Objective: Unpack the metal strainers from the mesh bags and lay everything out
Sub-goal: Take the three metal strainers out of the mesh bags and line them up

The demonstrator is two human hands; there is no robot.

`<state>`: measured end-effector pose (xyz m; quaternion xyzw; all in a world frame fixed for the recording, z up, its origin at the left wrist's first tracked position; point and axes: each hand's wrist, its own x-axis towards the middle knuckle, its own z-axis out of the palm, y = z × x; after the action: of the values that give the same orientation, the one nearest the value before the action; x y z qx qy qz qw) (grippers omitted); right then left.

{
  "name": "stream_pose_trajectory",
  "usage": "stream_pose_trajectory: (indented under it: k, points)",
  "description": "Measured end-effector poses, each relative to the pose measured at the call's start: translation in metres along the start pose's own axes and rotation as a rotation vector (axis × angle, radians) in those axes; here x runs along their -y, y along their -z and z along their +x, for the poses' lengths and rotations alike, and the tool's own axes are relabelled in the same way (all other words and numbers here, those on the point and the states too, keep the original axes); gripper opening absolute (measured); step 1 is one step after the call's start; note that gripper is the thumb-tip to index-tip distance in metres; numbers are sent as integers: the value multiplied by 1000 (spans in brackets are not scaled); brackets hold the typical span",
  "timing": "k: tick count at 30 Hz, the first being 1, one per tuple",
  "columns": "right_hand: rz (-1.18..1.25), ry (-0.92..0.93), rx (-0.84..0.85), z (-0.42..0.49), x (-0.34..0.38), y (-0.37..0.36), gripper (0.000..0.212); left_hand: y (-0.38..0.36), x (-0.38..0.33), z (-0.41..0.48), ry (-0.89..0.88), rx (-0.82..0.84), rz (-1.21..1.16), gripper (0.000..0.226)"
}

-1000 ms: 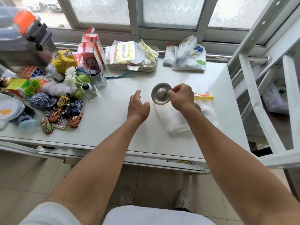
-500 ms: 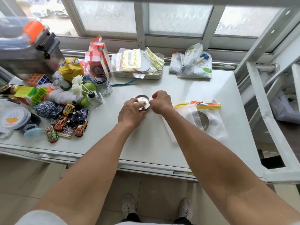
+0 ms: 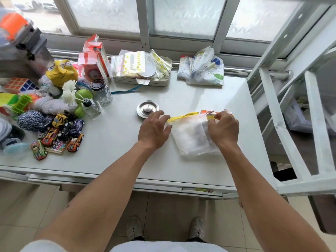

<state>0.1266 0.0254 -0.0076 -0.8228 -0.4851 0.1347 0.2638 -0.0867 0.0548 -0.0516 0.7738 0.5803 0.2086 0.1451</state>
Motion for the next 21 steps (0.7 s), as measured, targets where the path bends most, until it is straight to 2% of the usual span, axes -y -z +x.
stream_pose_trajectory:
  k: [5, 9, 12, 15, 17, 19, 21]
  points:
    - [-53, -118, 242, 11, -17, 14, 19, -13, -24, -8, -9, 184, -61, 46]
    - [-22, -76, 247, 17, -18, 22, 16, -17, -29, -14, -63, 312, -29, 56]
    - [-26, -73, 213, 22, -22, 31, 19, -16, -33, -15, -77, 324, 28, 56]
    - [-83, -54, 147, 24, -24, 45, 22, -18, -37, -16, -73, 319, 25, 55]
    - [-103, -38, 44, 23, -22, 58, 23, -19, -37, -18, -67, 309, -27, 53]
    - [-95, -21, -117, 21, -14, 73, 25, -18, -34, -20, -29, 229, -149, 47]
    - [-2, -23, -240, 21, -6, 83, 27, -12, -31, -21, 98, 84, -326, 40]
